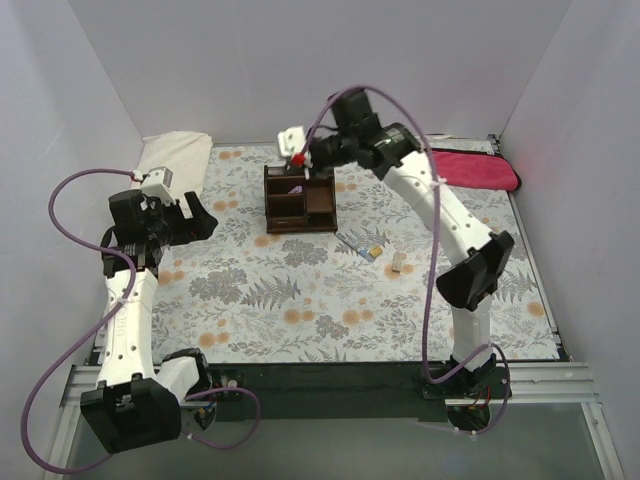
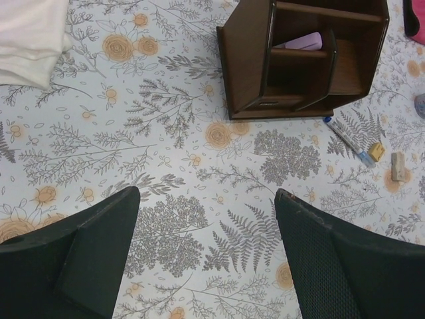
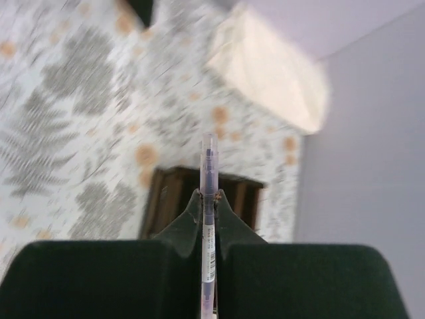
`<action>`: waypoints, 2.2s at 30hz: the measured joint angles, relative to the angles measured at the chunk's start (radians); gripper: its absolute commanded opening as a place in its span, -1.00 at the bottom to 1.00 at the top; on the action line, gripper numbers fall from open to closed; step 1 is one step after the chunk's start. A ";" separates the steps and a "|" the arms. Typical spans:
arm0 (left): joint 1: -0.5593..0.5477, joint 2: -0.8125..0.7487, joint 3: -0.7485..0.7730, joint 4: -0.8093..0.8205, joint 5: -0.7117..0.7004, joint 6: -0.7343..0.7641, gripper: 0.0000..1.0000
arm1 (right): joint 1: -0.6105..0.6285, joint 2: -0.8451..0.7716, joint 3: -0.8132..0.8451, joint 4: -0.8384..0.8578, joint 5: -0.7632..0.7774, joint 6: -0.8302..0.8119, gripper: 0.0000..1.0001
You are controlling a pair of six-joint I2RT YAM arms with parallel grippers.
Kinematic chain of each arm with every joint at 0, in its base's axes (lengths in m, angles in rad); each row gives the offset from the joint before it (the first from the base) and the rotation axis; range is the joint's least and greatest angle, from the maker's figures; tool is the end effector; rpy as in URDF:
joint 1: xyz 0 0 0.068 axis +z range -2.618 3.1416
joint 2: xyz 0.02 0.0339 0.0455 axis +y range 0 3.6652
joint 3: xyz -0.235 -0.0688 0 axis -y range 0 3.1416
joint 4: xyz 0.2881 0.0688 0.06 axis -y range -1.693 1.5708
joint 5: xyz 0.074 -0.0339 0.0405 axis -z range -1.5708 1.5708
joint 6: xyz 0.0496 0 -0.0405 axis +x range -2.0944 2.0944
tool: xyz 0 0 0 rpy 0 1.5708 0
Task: Sort the stationery into containers
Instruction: Pick up the pen from the center of the board, then place the pen in the storage box.
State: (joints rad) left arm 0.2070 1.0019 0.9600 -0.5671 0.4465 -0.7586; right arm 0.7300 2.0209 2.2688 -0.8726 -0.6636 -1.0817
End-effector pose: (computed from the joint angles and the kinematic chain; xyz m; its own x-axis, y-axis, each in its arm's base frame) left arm 0.2796 0.0368 0.2914 -0.5173 -0.7426 -0.4254 -0.2681 0.6126 -0.7435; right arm 0.3362 0.3419 0.3878 0.5877 -0.4073 -0.6991 -0.8065 -0.2250 -0.5468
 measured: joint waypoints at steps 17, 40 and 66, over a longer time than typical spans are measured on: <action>0.000 0.191 0.076 0.041 0.132 0.008 0.58 | -0.246 0.333 -0.008 1.041 -0.214 0.986 -0.97; -0.001 0.408 0.241 0.021 0.128 0.066 0.59 | -0.278 0.426 -0.043 1.291 -0.276 1.191 -0.97; -0.001 0.408 0.221 0.107 0.127 0.062 0.59 | -0.362 -0.274 -0.790 0.907 -0.032 0.625 0.11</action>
State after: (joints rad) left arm 0.2062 1.4097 1.1809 -0.4599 0.5732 -0.6964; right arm 0.3683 1.7470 1.4788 0.0345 -0.6960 -0.4564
